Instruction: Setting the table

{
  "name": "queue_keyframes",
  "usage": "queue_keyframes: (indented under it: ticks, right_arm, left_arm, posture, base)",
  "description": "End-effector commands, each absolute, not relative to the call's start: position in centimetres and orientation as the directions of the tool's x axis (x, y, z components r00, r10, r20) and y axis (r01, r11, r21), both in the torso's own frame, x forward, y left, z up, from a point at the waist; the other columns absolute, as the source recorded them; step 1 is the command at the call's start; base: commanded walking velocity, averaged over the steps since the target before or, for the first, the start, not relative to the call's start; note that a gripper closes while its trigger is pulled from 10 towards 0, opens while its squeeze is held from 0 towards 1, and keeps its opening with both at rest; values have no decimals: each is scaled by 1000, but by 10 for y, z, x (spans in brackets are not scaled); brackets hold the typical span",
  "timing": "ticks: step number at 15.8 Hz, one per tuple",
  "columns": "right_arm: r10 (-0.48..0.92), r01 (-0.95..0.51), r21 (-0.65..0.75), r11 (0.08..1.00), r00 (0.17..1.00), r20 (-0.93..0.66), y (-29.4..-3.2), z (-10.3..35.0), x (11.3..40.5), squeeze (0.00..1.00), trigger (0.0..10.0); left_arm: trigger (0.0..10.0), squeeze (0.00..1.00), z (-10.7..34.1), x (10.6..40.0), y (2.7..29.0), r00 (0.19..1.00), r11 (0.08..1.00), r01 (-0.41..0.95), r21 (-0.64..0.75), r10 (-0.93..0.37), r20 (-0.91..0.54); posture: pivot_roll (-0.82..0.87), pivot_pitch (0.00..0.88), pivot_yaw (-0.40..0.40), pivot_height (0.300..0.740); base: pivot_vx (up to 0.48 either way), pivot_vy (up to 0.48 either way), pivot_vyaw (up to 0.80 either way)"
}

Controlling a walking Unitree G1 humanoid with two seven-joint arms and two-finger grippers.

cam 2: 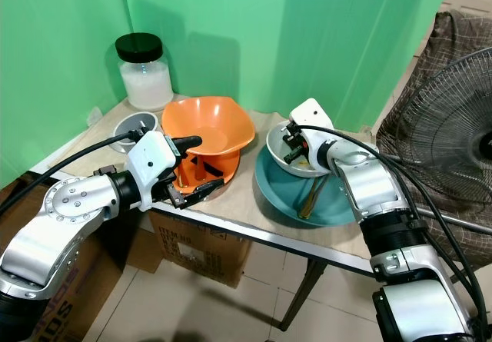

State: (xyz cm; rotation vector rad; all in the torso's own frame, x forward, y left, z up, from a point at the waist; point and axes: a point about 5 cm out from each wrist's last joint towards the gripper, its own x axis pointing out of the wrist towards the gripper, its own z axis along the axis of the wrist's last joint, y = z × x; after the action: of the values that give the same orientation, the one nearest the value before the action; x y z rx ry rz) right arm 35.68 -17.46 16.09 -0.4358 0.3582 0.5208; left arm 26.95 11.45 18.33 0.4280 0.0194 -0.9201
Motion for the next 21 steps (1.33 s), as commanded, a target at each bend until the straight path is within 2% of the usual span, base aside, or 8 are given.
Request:
queue_keyframes:
  ticks: [1,7,10,14,15,16,17,21]
  right_arm:
    - [402,-558,-312,769,801,-444,-173,162,358,0,0]
    - [420,-568,-302,766,797,-433,-173,164,358,0,0]
    - [399,-446,-319,837,894,-203,-183,204,349,0,0]
    - [381,-366,-297,882,925,-10,-187,222,317,0,0]
    - [351,-302,-358,884,933,80,-186,228,303,0,0]
    - [330,-281,-335,899,939,97,-185,227,294,0,9216]
    - [-80,87,-57,995,990,119,-201,187,216,0,10000]
    - [-82,90,-74,993,991,105,-204,182,215,0,10000]
  left_arm:
    - [10000,0,184,270,114,601,510,781,361,-772,-209]
    - [10000,0,184,272,114,600,505,780,370,-772,-210]
    - [10000,0,193,282,119,693,608,693,389,-709,-127]
    - [10000,0,197,286,121,755,682,621,387,-653,-60]
    - [10000,0,198,287,123,786,720,580,381,-617,-32]
    - [10000,0,197,287,124,804,739,557,380,-594,-24]
    - [10000,0,170,264,169,995,985,101,143,-104,10]
    - [10000,0,168,261,167,995,985,100,143,-102,10]
  posture:
    - [74,0,-33,740]
    - [68,0,-27,740]
    - [67,0,-26,740]
    - [55,0,-18,740]
    - [45,0,-12,740]
    - [34,0,-6,740]
    - [9,0,-7,740]
    - [18,0,-8,740]
  base:
    - [0,0,0]
    - [0,0,0]
    - [0,0,0]
    - [0,0,0]
    - [0,0,0]
    - [0,0,0]
    - [0,0,-781]
    - [0,0,-777]
